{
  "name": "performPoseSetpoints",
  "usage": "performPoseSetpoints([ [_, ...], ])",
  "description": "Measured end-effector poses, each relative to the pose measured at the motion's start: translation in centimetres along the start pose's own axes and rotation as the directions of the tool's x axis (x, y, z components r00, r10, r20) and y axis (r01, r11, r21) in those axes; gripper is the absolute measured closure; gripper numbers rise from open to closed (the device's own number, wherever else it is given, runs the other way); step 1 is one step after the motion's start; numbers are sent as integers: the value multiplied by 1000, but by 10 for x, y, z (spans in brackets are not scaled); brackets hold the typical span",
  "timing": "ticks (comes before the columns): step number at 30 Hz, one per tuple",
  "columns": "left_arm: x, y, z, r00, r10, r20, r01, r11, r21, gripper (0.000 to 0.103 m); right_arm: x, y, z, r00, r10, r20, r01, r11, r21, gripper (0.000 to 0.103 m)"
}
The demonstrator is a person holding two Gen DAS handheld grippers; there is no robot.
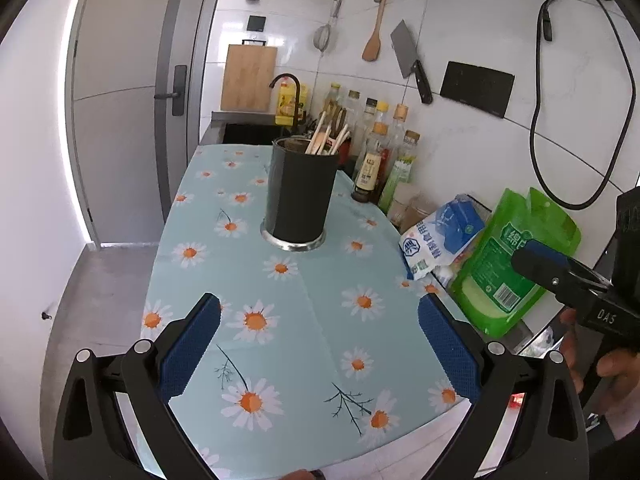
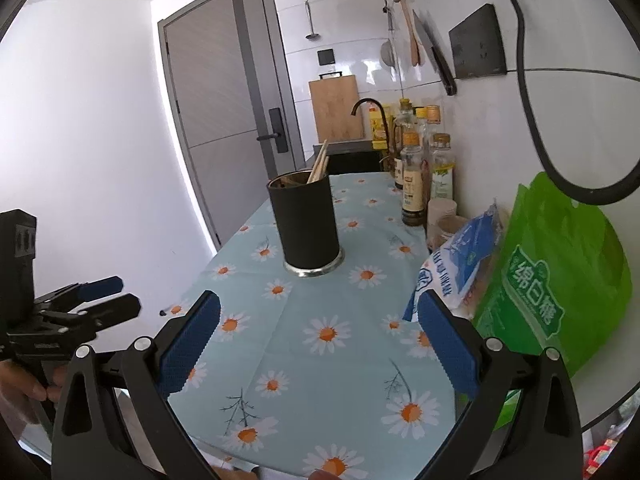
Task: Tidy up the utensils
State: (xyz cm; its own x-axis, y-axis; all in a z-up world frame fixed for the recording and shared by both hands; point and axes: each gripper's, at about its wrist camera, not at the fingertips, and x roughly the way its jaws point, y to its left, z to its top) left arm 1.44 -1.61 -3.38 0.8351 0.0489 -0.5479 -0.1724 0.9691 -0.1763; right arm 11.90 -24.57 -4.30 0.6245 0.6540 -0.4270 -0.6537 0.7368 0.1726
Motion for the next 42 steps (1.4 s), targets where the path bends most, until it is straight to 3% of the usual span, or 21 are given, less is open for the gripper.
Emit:
performPoseSetpoints([
  [13,-4,-4,-3,999,-39,-26,41,996,83,7,1,15,3,1000,-16,7,16,1000,-7,5],
  [20,2,4,-3,998,-42,-51,44,999,31,7,2,15,-1,999,-33,-17,33,999,6,5],
  [42,4,8,0,999,5,-48,-2,998,58,7,21,25,-5,997,-38,-65,37,999,-25,5],
])
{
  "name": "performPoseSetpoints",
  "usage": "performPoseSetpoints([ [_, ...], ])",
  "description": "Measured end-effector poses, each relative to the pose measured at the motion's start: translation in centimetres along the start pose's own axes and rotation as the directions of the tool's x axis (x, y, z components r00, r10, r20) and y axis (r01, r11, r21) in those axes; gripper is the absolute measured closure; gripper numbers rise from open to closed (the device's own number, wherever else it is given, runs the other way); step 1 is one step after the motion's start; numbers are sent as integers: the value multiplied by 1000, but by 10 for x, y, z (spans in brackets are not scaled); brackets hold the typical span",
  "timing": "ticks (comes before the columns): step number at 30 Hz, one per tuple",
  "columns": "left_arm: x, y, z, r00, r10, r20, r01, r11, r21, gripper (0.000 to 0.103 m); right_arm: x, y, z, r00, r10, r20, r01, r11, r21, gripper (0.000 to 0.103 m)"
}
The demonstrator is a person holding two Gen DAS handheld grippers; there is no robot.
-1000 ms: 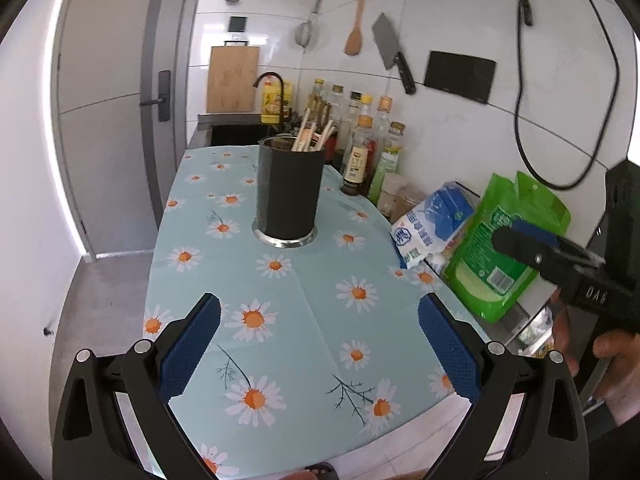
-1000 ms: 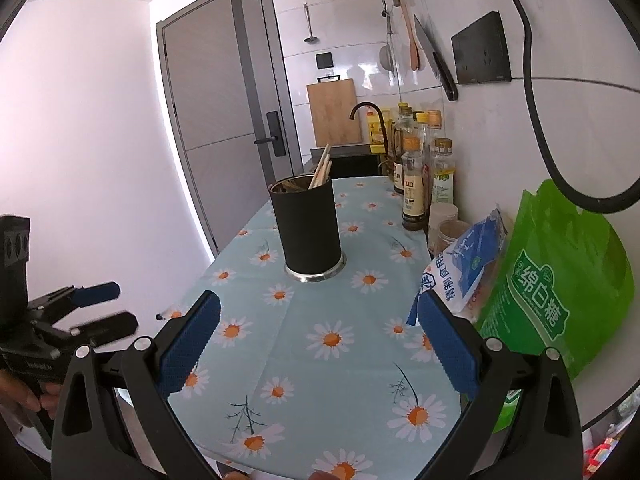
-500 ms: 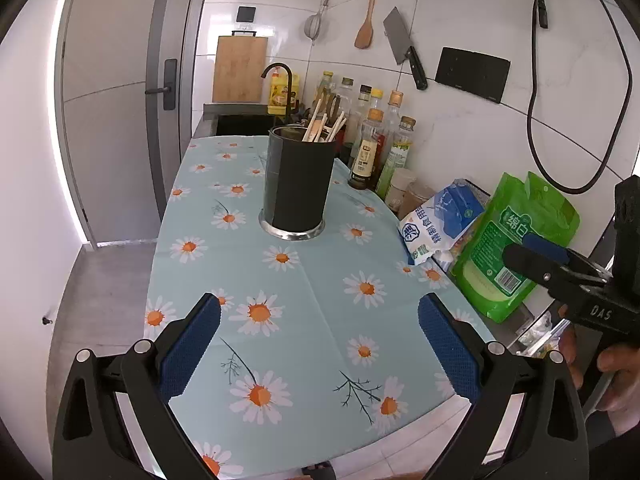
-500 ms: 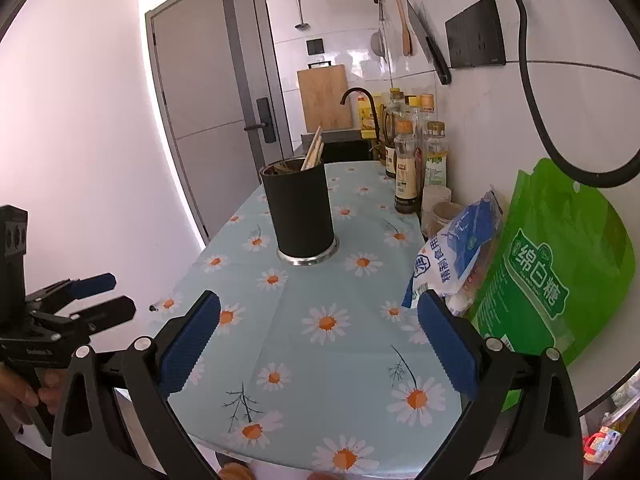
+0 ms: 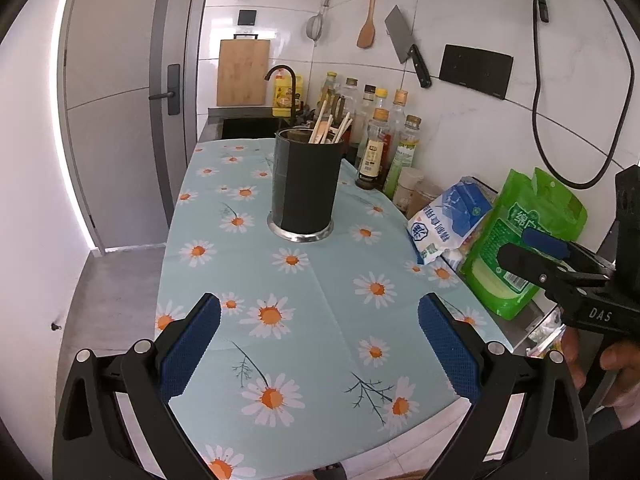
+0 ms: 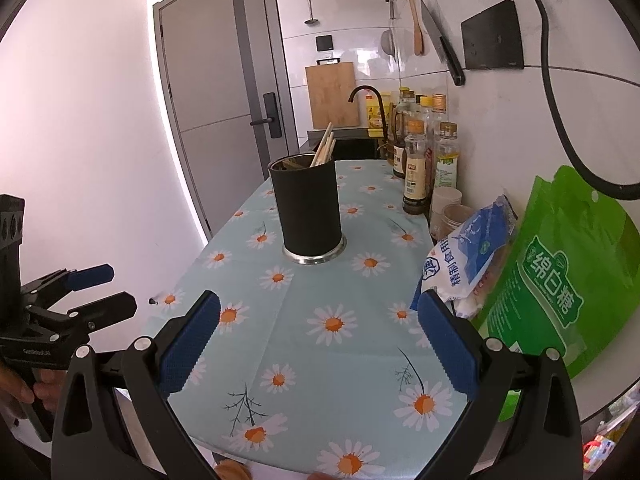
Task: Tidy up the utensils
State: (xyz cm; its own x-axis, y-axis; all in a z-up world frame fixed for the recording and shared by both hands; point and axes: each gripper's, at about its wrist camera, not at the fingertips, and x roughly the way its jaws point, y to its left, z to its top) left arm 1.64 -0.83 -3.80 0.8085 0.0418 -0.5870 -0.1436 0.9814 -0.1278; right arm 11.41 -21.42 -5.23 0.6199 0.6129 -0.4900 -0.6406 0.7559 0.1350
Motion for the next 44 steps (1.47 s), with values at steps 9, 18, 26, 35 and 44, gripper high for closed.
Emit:
performPoseSetpoints([
  [9,5,-6,1,1000,-13,-21,13,1000,17,7,4,-4,0,1000,-9,-13,9,1000,8,5],
  [18,12,-9,2,999,-14,-46,16,999,49,7,7,-7,-3,999,2,-32,-1,1000,19,5],
  [26,16,-6,5,998,-40,-53,41,999,11,7,9,-9,-5,999,3,-42,-2,1000,28,5],
  [35,18,-9,8,999,-22,-48,24,999,35,7,10,-12,-6,999,3,-52,-1,999,39,5],
  [44,21,-6,11,997,-46,-55,46,999,9,7,12,-14,-5,999,3,-49,-1,999,48,5],
])
